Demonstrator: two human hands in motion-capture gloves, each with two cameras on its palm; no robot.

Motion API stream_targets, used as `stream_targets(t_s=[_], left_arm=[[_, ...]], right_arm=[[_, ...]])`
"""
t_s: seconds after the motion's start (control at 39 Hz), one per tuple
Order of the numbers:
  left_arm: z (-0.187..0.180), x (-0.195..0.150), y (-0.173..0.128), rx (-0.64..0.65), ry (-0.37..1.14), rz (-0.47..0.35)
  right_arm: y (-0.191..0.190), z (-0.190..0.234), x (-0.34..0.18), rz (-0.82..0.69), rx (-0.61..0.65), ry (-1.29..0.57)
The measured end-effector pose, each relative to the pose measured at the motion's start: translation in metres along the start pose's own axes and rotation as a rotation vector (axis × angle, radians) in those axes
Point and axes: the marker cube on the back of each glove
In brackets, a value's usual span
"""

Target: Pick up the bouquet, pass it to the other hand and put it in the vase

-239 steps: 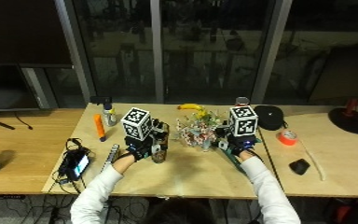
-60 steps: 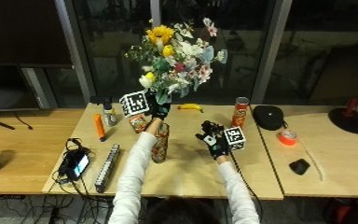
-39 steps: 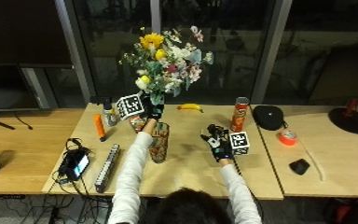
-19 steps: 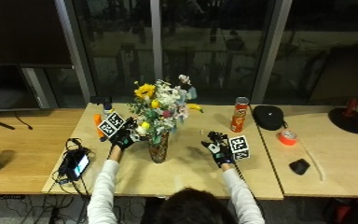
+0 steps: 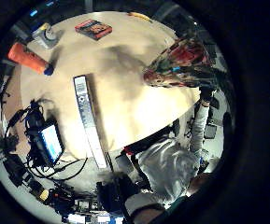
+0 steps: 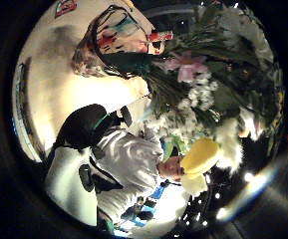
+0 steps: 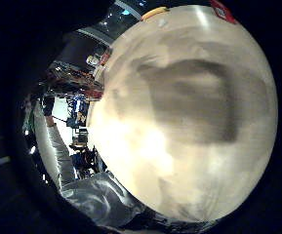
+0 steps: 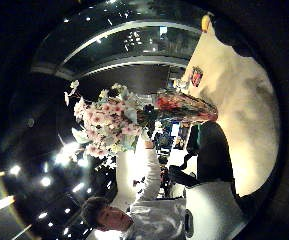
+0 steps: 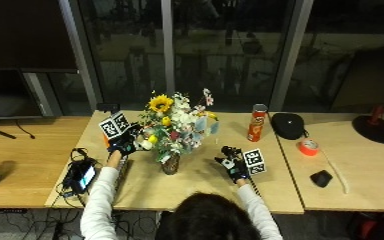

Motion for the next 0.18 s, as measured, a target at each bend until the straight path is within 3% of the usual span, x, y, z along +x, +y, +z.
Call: stream_targets(t_s=[0.18], left_arm=[[-0.003, 0.008, 0.002, -0.032, -0.064, -0.004]], right_arm=[[-0.003, -0.001, 0.018, -0.024, 0.007, 0.024]])
